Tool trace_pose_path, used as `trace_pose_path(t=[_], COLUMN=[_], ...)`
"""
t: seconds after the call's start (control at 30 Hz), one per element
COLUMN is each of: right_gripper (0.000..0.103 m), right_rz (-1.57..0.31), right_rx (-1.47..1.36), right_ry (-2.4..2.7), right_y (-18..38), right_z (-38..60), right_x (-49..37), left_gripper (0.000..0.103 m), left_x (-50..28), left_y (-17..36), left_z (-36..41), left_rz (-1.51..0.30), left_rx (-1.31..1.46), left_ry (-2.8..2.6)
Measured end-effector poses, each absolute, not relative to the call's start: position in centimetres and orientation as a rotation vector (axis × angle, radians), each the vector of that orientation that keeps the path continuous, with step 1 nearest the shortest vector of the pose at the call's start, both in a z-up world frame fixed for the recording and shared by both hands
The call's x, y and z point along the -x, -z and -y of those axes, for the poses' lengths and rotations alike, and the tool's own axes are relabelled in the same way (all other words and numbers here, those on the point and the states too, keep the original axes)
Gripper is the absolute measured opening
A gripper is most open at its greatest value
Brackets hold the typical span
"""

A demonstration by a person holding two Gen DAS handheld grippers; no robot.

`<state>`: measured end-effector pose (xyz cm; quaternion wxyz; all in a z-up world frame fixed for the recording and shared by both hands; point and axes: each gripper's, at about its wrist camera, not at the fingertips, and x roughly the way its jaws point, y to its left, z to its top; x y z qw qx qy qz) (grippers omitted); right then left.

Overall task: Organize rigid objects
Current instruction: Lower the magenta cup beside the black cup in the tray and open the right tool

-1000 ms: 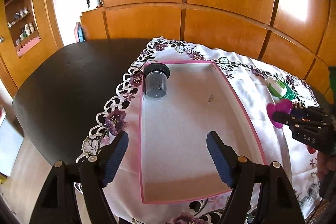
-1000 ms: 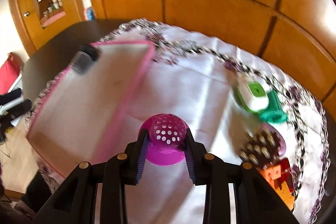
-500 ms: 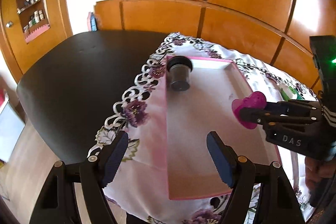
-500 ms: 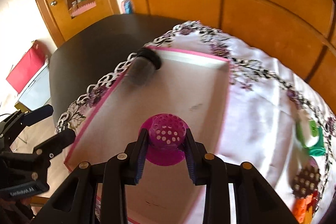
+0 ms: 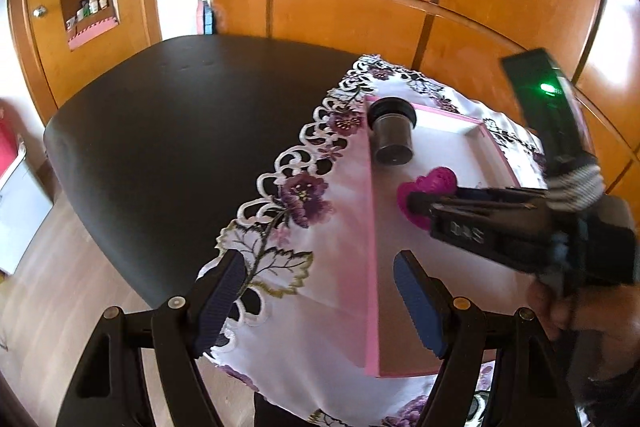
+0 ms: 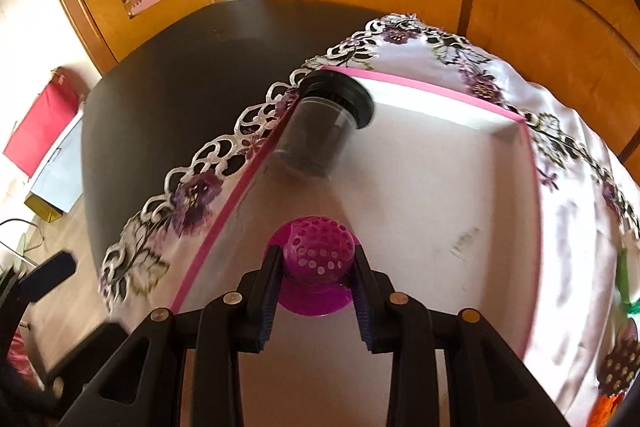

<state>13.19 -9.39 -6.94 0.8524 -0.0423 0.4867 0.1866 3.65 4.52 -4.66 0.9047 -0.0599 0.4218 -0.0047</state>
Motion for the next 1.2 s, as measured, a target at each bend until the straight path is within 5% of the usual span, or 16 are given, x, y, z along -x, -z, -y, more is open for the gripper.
trace_pose_path(t=[0.43,1.2], right_gripper=[0.045,0.046], right_rz=[-1.057,-1.015], right_rx=[0.016,-0.091], right_ry=[-0.456,-0.487], right_y=[7.5,5.7], right_z=[8.6,11.9], right_x=[-14.4,-11.5], left_gripper=[0.078,0.078], left_x=[-3.9,-2.5], left_y=[5.3,4.2], left_z=[-5.3,-4.3], left_rz=[-0.887,-0.868], left_rx=[0.152,0.125], left_ry=[0.0,0.011])
